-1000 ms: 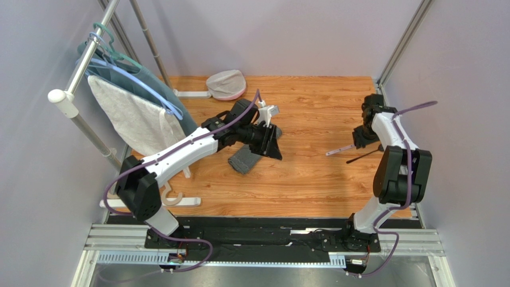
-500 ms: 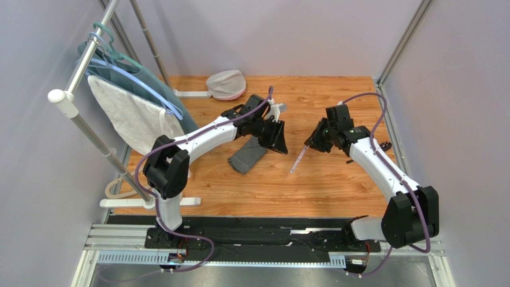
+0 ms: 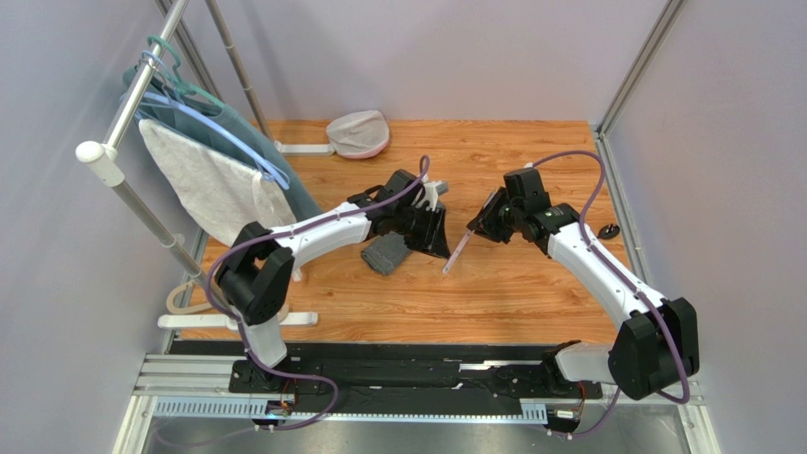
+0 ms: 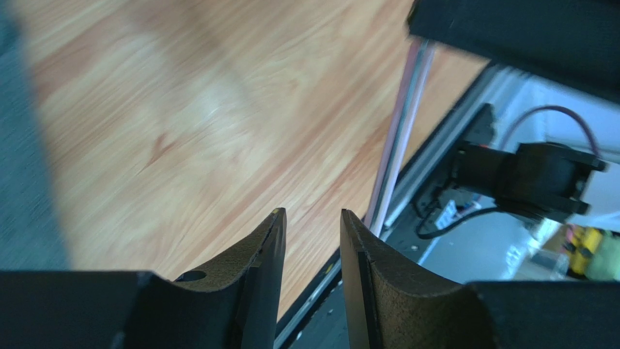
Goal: Fold the napkin into a case and place the utensils inside
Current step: Insert the knife into the folded napkin.
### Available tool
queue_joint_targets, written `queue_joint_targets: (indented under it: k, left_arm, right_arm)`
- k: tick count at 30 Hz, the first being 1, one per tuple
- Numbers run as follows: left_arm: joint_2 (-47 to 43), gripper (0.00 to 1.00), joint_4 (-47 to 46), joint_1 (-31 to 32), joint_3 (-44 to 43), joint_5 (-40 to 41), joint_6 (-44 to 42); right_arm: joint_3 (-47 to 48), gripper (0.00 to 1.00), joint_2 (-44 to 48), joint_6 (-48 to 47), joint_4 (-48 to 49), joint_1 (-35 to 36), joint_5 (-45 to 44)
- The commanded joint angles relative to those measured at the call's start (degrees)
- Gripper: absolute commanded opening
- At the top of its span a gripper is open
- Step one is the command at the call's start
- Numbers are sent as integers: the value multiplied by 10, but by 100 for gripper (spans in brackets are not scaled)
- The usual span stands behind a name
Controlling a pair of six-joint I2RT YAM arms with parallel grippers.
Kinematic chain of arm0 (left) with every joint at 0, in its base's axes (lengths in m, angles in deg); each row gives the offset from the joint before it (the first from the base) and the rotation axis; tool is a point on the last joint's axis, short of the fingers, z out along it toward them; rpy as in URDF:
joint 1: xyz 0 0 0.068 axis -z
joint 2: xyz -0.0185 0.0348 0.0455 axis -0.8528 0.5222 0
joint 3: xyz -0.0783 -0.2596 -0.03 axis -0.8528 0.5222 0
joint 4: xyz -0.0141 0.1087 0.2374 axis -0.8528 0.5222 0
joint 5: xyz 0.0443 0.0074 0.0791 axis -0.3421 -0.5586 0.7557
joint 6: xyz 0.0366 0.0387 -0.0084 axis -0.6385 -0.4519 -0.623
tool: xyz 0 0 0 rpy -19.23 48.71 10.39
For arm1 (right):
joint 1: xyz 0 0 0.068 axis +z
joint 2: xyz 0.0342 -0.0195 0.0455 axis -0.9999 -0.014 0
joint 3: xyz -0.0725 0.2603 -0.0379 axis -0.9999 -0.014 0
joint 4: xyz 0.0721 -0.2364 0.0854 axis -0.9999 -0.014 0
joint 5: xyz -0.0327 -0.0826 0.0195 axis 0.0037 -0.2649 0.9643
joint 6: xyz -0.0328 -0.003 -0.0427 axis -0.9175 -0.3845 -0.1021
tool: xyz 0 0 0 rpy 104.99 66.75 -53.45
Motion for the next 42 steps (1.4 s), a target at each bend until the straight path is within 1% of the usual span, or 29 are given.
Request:
queue_joint_targets:
  k: [1, 2, 3, 5, 6, 7, 8, 9, 10, 11, 13, 14, 17, 18, 21, 23, 27, 30, 37, 42]
  left_arm:
    - [-119, 42, 96, -26, 10, 191, -29]
    - [-130, 42, 126, -34, 12, 209, -27]
    - [-148, 41, 139, -58, 14, 236, -20]
    - [-158, 38, 159, -84, 31, 254, -13]
    - [-162, 33, 159, -111, 41, 255, -3]
    - [-160, 29, 151, -124, 63, 240, -1]
    - [-157, 26, 126, -147, 75, 223, 1]
    - [-150, 21, 113, -155, 87, 203, 12]
    - [-144, 18, 97, -160, 106, 192, 14]
    - [-139, 15, 77, -165, 111, 185, 14]
    - [-127, 13, 66, -165, 116, 188, 13]
    - [-124, 12, 60, -165, 117, 194, 14]
    - [-119, 11, 50, -167, 114, 200, 24]
    - [-114, 11, 47, -167, 111, 201, 20]
    - [-98, 9, 83, -167, 98, 242, 12]
    - [-93, 8, 90, -167, 105, 251, 15]
    - [-85, 7, 82, -167, 136, 244, 28]
    - [-74, 7, 72, -167, 143, 234, 34]
    - [-75, 7, 68, -167, 161, 239, 38]
    - [-69, 7, 63, -167, 173, 239, 43]
  right_arm:
    - [70, 0, -51, -21, 9, 23, -64]
    - [81, 0, -65, -24, 3, 29, -86]
    - [105, 0, -78, -30, 5, 36, -104]
    - [135, 0, -130, -28, 8, 46, -123]
    - [155, 0, -154, -27, 6, 50, -140]
    - [205, 0, -202, -23, 2, 53, -147]
    - [231, 0, -231, -20, -6, 55, -152]
    - [260, 0, -257, -16, -15, 60, -163]
    - [327, 0, -282, -11, -26, 64, -172]
    - [359, 0, -336, -10, -48, 69, -179]
    - [425, 0, -385, -6, -75, 79, -202]
    - [481, 0, -424, -3, -99, 80, -207]
    - [562, 0, -476, -7, -136, 87, -236]
    - [572, 0, -499, -8, -140, 88, -244]
    - [587, 0, -522, -6, -143, 89, -252]
    - [587, 0, -526, -8, -143, 91, -261]
    - [587, 0, -534, -10, -145, 93, -274]
    - [589, 0, -540, -8, -148, 94, -275]
    - [589, 0, -547, 7, -165, 101, -259]
    - [590, 0, -558, 33, -173, 113, -222]
